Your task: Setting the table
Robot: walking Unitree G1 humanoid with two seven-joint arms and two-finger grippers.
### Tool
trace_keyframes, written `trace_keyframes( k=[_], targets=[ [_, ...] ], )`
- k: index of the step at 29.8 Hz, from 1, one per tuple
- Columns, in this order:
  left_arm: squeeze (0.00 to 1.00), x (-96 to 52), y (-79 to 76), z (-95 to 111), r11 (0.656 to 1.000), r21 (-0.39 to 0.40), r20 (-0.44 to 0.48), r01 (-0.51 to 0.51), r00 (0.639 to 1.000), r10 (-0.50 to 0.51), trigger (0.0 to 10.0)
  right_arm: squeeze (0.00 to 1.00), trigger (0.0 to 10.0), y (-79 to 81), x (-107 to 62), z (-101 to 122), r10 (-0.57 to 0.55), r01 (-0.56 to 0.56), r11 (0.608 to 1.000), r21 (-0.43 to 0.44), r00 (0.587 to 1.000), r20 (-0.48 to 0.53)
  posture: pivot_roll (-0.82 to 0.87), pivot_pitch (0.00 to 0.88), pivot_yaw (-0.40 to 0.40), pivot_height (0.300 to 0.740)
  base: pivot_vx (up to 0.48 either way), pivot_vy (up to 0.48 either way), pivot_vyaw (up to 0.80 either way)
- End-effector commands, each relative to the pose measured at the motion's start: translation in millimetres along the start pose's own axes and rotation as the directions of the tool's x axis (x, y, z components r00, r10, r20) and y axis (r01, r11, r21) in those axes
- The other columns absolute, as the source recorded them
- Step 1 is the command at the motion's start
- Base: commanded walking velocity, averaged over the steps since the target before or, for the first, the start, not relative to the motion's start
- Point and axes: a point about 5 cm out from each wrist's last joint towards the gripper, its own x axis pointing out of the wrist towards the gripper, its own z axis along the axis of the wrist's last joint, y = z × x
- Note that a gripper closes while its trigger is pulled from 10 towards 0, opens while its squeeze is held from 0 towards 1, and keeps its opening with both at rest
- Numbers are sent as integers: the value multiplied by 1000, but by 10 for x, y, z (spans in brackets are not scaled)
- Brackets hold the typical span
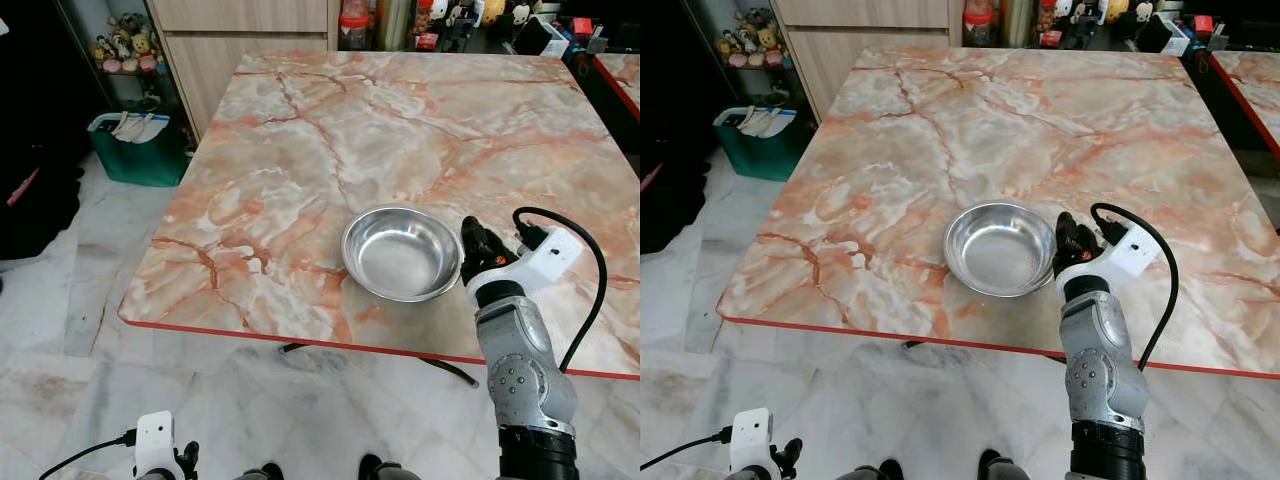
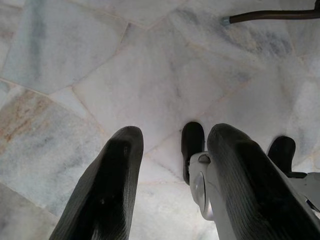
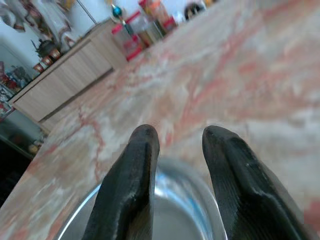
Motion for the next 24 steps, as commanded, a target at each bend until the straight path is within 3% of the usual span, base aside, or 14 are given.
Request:
trace_keyframes(
  k=[1, 4, 6, 12, 15, 19, 24],
  targets=[
    [0, -20, 13, -68, 1000, -5, -20, -7, 1000, 7, 10000, 0, 10000, 58, 7, 37, 27, -26, 999, -29, 999, 25, -34, 174, 19, 740, 0, 0, 0],
    [0, -20, 12, -68, 1000, -2, -20, -8, 1000, 8, 10000, 0, 10000, 90, 9, 69, 57, -50, 992, -119, 997, 55, -34, 173, 20, 740, 0, 0, 0],
    [0, -18, 6, -66, 1000, 7, -20, -5, 1000, 5, 10000, 0, 10000, 114, 5, 125, 90, -66, 968, -241, 992, 90, -38, 172, 22, 740, 0, 0, 0],
    [0, -20, 8, -76, 999, 32, -32, 10, 999, -9, 10000, 0, 10000, 229, 24, 190, 161, -94, 909, -405, 977, 136, -42, 167, 25, 740, 0, 0, 0],
    [0, -25, 25, -80, 998, 61, -35, 16, 999, -14, 10000, 0, 10000, 335, 31, 176, 220, -138, 882, -450, 966, 135, -40, 165, 24, 740, 0, 0, 0],
    [0, -25, 22, -79, 998, 67, -30, 7, 1000, -5, 10000, 0, 10000, 339, 38, 171, 218, -136, 885, -446, 966, 139, -40, 164, 19, 740, 0, -169, 0],
    [0, -21, -41, -91, 998, 69, -25, 7, 1000, -5, 10000, 0, 10000, 337, 40, 155, 205, -121, 890, -440, 967, 150, -43, 155, 23, 740, 0, -480, 0]
  ],
)
